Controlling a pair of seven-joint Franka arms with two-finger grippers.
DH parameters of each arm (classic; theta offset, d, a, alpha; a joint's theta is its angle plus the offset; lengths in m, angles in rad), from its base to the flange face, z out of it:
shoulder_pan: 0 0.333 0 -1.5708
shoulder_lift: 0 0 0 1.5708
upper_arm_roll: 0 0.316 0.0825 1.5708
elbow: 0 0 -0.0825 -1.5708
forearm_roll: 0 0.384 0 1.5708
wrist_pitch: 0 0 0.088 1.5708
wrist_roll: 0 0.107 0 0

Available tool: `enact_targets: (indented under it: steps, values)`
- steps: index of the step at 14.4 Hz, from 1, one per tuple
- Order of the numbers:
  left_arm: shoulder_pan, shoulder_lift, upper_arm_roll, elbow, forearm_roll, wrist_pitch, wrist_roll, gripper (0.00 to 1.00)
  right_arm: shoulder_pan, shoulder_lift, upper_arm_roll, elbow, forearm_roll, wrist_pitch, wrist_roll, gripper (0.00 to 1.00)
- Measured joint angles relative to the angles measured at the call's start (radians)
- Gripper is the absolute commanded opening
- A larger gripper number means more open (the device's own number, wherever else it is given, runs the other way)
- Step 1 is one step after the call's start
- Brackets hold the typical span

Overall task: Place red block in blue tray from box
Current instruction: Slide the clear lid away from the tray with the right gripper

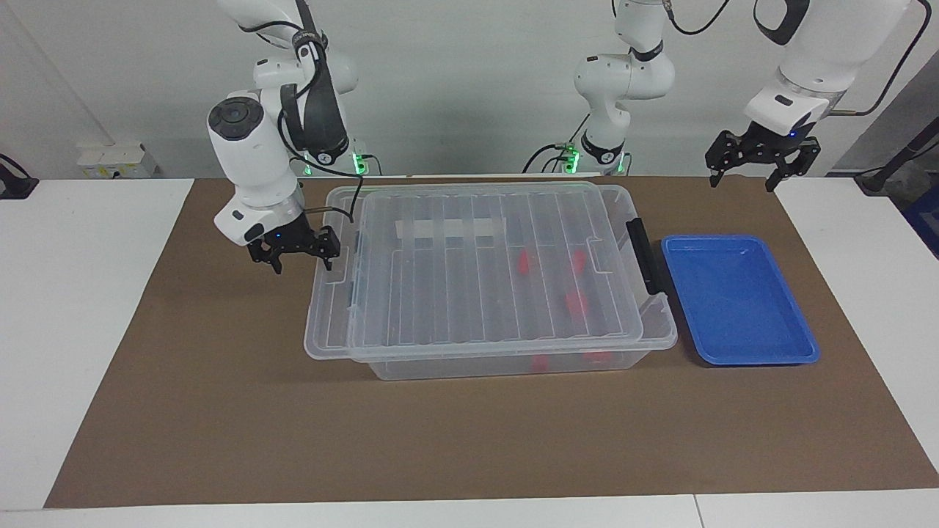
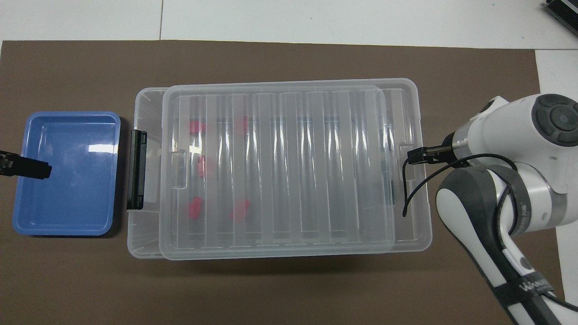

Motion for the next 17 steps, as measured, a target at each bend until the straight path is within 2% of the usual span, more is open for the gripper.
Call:
enact_targets:
  steps: [17]
  values:
    - [0.0, 0.0, 0.0, 0.0, 0.0, 0.0, 0.0, 1.0, -0.109, -0.002, -0.004, 0.005, 0.0, -0.02, -0.031, 1.0]
